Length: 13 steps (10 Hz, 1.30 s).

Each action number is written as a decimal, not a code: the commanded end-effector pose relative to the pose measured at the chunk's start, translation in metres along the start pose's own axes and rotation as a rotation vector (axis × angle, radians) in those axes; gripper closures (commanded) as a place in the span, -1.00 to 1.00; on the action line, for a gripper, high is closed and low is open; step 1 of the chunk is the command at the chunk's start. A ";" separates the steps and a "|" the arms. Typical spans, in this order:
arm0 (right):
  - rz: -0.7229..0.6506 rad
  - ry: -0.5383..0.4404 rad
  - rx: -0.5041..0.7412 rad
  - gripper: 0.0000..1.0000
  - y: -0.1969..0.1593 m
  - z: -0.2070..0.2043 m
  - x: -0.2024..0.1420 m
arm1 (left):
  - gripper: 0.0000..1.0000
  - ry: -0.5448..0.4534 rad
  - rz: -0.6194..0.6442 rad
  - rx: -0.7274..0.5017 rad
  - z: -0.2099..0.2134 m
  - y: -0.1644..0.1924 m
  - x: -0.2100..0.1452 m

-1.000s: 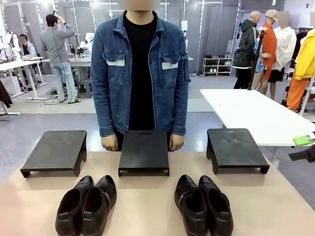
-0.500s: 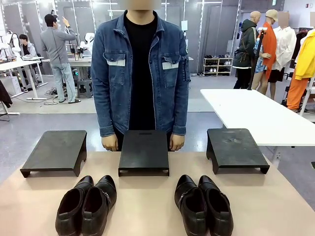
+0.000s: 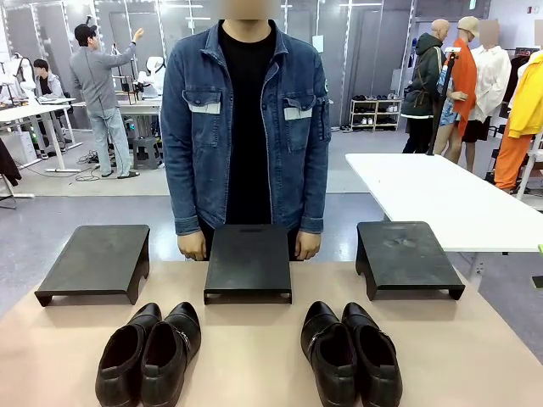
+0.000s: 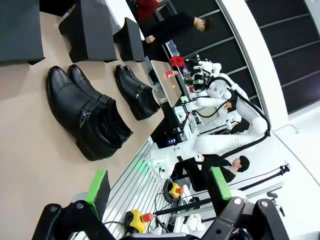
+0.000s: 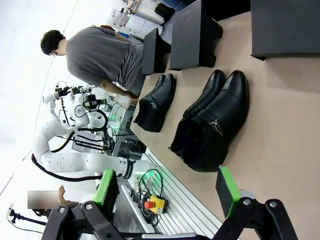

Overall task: Place the shoes on the stand as instructed by the person.
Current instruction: Pick up one pair of Shoes and place it on the Shoes Stand indicated by the person.

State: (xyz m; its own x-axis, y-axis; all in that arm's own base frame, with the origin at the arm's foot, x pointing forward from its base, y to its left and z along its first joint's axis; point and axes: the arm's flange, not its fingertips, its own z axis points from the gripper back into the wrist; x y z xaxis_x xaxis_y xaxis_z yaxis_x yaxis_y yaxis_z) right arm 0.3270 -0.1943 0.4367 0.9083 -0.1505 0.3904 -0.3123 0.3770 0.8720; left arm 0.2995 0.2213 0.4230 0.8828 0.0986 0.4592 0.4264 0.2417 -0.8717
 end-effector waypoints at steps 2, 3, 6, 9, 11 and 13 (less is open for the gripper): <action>0.001 -0.006 0.011 -1.00 0.000 0.002 -0.001 | -1.00 0.000 0.000 -0.004 0.002 0.000 -0.003; 0.001 -0.006 0.011 -1.00 0.000 0.002 -0.001 | -1.00 0.000 0.000 -0.004 0.002 0.000 -0.003; 0.001 -0.006 0.011 -1.00 0.000 0.002 -0.001 | -1.00 0.000 0.000 -0.004 0.002 0.000 -0.003; 0.001 -0.006 0.011 -1.00 0.000 0.002 -0.001 | -1.00 0.000 0.000 -0.004 0.002 0.000 -0.003; 0.001 -0.006 0.011 -1.00 0.000 0.002 -0.001 | -1.00 0.000 0.000 -0.004 0.002 0.000 -0.003; 0.001 -0.006 0.011 -1.00 0.000 0.002 -0.001 | -1.00 0.000 0.000 -0.004 0.002 0.000 -0.003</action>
State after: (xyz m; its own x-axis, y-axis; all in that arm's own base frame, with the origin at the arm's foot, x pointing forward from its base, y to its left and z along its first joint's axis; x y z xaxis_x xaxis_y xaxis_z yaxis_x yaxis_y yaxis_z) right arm 0.3260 -0.1961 0.4359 0.9085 -0.1553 0.3879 -0.3085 0.3767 0.8734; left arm 0.2982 0.2227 0.4219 0.8839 0.1037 0.4560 0.4218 0.2440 -0.8732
